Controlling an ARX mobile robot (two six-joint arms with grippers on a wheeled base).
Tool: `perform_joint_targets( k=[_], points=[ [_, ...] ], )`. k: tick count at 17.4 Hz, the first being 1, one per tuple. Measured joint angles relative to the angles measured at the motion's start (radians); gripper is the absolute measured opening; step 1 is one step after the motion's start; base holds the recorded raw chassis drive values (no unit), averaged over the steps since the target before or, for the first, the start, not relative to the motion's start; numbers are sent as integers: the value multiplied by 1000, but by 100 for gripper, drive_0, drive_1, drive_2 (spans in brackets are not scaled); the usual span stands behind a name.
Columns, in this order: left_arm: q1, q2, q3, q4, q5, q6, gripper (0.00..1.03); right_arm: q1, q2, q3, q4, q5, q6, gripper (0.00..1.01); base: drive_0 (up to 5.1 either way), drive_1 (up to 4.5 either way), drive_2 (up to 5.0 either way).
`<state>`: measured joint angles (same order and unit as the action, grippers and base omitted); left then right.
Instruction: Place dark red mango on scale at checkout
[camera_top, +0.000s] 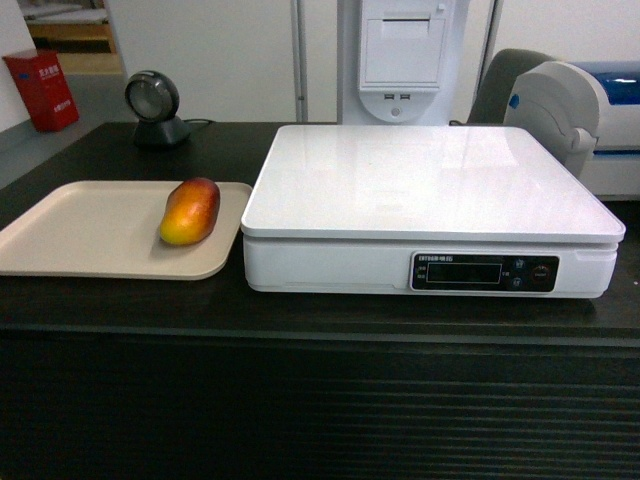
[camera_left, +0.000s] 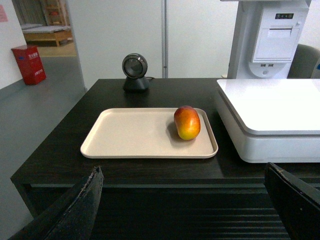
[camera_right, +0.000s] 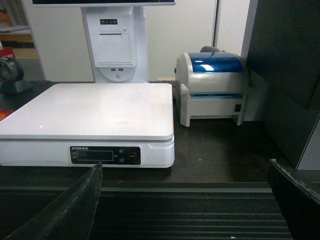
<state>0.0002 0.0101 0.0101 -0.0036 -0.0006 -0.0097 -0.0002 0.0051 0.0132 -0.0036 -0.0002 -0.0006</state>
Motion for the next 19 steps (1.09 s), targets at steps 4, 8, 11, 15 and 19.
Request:
perform_joint_targets(
  k=[4,8,11,15,19],
  points=[
    [0,0,0,0,0,0,98,0,0,0,0,0,0,98,0,0,0],
    [0,0,0,0,0,0,98,0,0,0,0,0,0,98,0,0,0],
    [0,0,0,0,0,0,98,0,0,0,0,0,0,98,0,0,0],
    [0,0,0,0,0,0,98,0,0,0,0,0,0,98,0,0,0],
    [0,0,0,0,0,0,98,0,0,0,0,0,0,98,0,0,0]
  ],
)
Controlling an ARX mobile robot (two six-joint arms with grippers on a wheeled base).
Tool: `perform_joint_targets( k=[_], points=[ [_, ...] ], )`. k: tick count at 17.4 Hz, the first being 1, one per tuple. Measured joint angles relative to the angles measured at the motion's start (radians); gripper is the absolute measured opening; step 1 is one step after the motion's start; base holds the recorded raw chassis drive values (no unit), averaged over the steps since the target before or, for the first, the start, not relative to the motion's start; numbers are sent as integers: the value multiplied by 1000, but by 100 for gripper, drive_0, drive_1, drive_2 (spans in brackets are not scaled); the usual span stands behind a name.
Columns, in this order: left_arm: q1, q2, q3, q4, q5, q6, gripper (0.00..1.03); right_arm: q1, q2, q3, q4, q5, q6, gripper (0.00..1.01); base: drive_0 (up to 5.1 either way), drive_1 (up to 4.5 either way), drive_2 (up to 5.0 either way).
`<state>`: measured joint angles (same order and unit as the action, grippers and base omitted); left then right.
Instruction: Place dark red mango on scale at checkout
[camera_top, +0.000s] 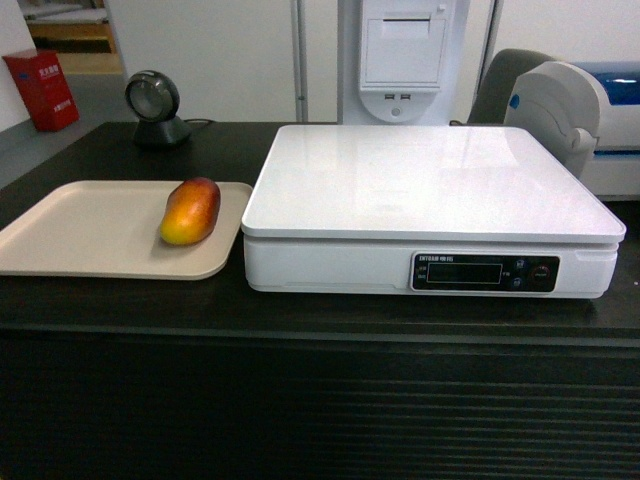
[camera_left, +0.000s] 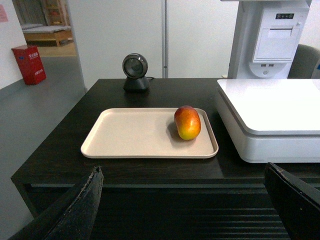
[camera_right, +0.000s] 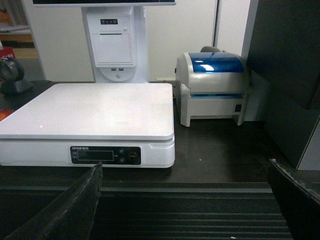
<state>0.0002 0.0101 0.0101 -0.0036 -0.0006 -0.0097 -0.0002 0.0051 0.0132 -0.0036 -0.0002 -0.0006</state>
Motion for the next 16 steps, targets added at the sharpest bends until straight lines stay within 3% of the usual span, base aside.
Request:
perform_joint_targets(
  k=[6,7,8,10,12,16],
  points=[
    [0,0,0,0,0,0,98,0,0,0,0,0,0,98,0,0,0],
    [-9,5,6,-30,-23,-10,98,0,0,0,0,0,0,98,0,0,0],
    [-74,78,56,-152,-168,-71,98,0,0,0,0,0,0,98,0,0,0],
    [-89,184,103,-173,-288,-134,98,0,0,0,0,0,0,98,0,0,0],
    [-65,213,122,-123,-281,-158,98,0,0,0,0,0,0,98,0,0,0],
    [79,428,154,117,-109,-140,98,0,0,0,0,0,0,98,0,0,0]
  ],
)
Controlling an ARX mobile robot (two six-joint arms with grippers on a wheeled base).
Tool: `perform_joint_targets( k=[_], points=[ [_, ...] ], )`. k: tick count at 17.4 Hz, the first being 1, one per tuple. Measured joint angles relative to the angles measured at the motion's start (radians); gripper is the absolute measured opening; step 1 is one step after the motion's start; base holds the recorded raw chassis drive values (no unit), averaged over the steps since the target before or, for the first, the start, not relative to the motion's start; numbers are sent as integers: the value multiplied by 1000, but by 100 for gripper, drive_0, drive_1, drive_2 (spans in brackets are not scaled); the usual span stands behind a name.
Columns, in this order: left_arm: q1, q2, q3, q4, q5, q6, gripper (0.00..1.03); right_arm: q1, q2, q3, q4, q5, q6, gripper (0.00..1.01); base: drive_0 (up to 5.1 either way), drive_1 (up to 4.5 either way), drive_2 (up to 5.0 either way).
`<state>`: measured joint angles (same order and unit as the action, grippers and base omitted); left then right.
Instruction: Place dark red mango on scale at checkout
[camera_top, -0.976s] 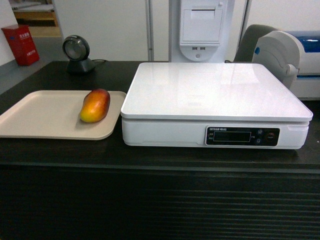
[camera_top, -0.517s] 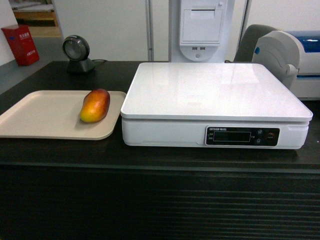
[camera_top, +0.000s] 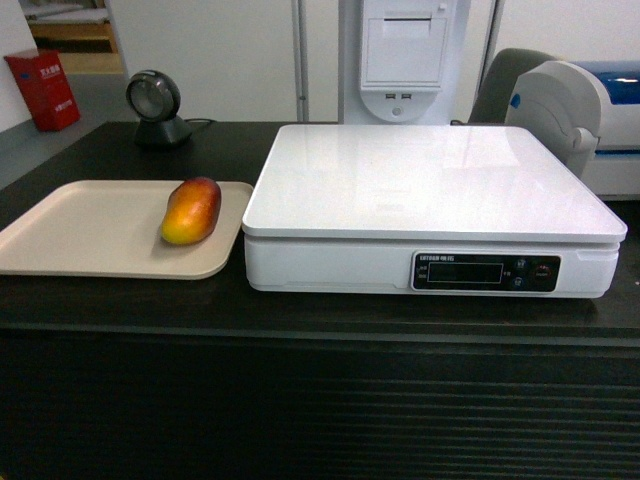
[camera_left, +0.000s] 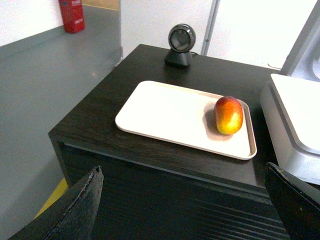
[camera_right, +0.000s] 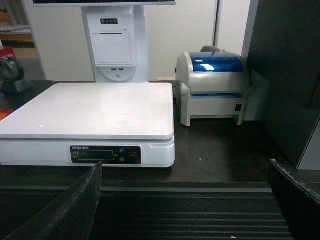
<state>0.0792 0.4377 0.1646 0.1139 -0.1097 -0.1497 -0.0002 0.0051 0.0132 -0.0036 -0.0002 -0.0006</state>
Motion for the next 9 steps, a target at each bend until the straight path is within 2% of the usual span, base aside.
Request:
perform_joint_targets(
  k=[3,5,7,9],
  points=[
    [67,324,80,287,138,51,98,0,0,0,0,0,0,98,0,0,0],
    [84,584,203,449,206,87,98,0,0,0,0,0,0,98,0,0,0],
    [76,838,343,499,253,111,98,0,0,0,0,0,0,98,0,0,0],
    [49,1041,485,488,261,132,98,0,0,0,0,0,0,98,0,0,0]
  ],
)
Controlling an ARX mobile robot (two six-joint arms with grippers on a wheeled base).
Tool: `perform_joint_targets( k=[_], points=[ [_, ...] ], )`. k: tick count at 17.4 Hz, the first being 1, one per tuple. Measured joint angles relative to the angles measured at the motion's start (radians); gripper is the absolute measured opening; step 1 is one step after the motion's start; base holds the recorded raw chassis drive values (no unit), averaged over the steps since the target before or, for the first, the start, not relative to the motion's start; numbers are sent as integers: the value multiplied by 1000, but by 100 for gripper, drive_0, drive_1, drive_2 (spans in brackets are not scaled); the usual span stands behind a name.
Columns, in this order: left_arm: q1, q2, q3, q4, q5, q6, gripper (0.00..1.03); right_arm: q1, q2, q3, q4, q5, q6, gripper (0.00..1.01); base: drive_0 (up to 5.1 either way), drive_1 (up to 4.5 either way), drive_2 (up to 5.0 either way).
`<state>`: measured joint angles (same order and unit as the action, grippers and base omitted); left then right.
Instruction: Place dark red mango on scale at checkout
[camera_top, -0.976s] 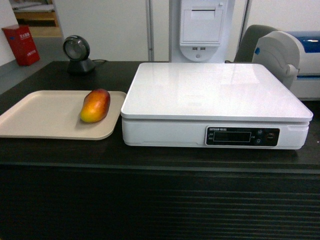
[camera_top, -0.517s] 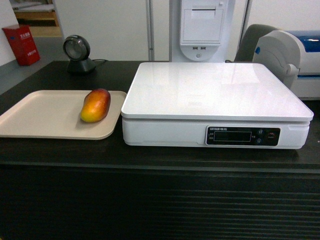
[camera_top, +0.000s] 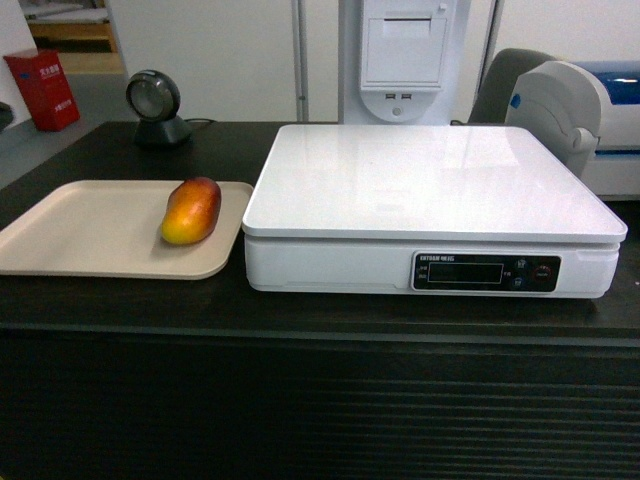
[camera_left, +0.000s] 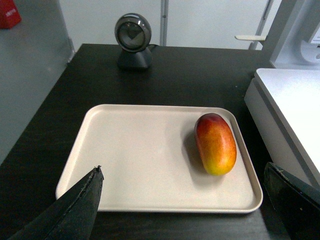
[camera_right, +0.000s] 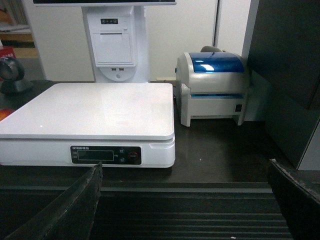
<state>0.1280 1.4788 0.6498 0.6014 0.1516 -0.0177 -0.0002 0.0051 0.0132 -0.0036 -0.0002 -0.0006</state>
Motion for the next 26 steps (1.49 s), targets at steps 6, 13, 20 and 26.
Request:
perform_joint_targets(
  k=[6,13,20,26],
  points=[
    [-122,454,422,-135,14,53,98,0,0,0,0,0,0,98,0,0,0],
    [-165,713,738,-293,6,82,98,0,0,0,0,0,0,98,0,0,0],
    [-173,842,911,-462,-10,85,98,0,0,0,0,0,0,98,0,0,0],
    [-175,874,953,-576,-9,79,95,0,0,0,0,0,0,98,0,0,0]
  ],
)
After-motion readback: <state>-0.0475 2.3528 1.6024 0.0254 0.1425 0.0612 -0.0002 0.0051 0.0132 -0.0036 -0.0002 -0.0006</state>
